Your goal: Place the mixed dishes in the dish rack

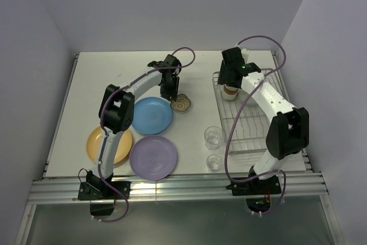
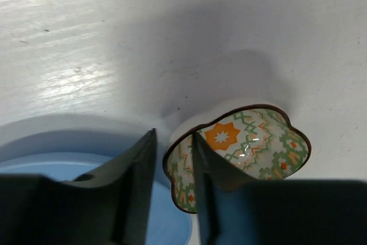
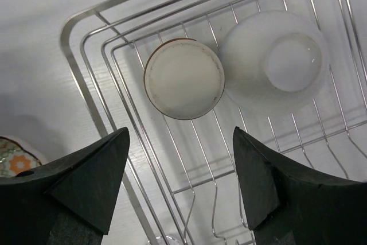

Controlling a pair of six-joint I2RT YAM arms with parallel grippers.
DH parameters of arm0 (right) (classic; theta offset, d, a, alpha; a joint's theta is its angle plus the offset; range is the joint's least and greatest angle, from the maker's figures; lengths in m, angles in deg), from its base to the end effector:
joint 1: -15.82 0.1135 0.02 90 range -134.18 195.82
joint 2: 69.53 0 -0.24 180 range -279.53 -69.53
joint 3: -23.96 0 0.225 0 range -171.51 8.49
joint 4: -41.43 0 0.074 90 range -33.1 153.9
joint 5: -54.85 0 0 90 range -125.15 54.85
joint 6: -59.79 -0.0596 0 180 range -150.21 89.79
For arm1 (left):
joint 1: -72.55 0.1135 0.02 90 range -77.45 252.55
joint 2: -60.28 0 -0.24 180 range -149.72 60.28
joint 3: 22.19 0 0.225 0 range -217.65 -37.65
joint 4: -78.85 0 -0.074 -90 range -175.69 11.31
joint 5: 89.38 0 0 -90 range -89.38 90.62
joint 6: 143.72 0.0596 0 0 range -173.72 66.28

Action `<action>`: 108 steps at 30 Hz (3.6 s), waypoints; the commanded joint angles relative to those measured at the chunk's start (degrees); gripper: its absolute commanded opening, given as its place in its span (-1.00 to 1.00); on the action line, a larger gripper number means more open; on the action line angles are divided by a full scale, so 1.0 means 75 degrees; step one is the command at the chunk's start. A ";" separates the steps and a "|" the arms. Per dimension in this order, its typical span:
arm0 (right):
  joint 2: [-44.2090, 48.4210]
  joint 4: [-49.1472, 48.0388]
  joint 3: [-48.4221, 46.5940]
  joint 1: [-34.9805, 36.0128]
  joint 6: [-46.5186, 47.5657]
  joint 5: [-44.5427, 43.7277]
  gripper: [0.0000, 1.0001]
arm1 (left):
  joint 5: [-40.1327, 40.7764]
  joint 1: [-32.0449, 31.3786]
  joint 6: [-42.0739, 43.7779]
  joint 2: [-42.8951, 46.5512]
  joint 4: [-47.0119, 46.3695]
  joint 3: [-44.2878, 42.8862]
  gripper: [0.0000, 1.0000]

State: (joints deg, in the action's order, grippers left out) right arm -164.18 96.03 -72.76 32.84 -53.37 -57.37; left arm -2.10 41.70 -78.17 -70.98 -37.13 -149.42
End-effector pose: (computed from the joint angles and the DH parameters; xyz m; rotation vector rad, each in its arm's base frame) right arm 0.3345 0.0788 0.2583 0.2878 2.3851 -0.1628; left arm 0.3871 -0.2345 0.1542 0.1696 2.8023 -0.3117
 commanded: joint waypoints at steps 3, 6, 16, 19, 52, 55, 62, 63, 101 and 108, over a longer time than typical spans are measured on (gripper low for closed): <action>0.0737 0.0675 -0.0627 0.0040 -0.0240 0.0021 0.60 | -0.0129 -0.0257 0.0260 -0.0018 0.0065 0.0101 -0.68; 0.1006 0.1108 -0.0873 0.0016 -0.0322 0.0359 0.60 | -0.0234 -0.0269 0.0178 0.0087 0.0089 0.0160 -1.00; 0.1920 0.2024 -0.0652 -0.0557 -0.0498 0.4561 0.60 | -0.1978 -0.0106 -0.1073 0.2101 -0.0470 0.0580 -1.00; 0.2400 0.1721 -0.0195 -0.0955 -0.0662 0.5817 0.59 | -0.3197 -0.0059 -0.1857 0.2956 -0.1558 0.1353 -1.00; 0.4148 -0.1189 0.0628 -0.1425 -0.3312 1.0124 0.55 | -0.5603 -0.0515 -0.9998 0.4763 -1.2059 0.5834 -1.00; 0.4042 -0.0544 0.0135 -0.1320 -0.2878 0.9702 0.53 | -0.5334 -0.0609 -0.8697 0.4845 -0.9784 0.5049 -1.00; 0.4077 -0.0249 -0.0252 -0.1132 -0.2736 0.9396 0.51 | -0.5111 -0.0679 -0.8296 0.4798 -0.8889 0.4906 -1.00; 0.4031 -0.0203 -0.0287 -0.1120 -0.2702 0.9350 0.51 | -0.5098 -0.0691 -0.8237 0.4787 -0.8749 0.4860 -1.00; 0.3257 0.1497 -0.0908 -0.0734 -0.0990 0.7216 0.31 | -0.5133 -0.0797 -0.7159 0.4670 -0.7435 0.4109 -1.00; 0.3233 0.1345 -0.0803 -0.0733 -0.1107 0.7380 0.27 | -0.5227 -0.0808 -0.7205 0.4553 -0.7540 0.4051 -1.00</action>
State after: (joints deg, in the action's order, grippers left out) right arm -139.96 108.66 -79.43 26.94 -61.33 -2.97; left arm -39.06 36.08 -132.24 -37.01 -89.26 -115.41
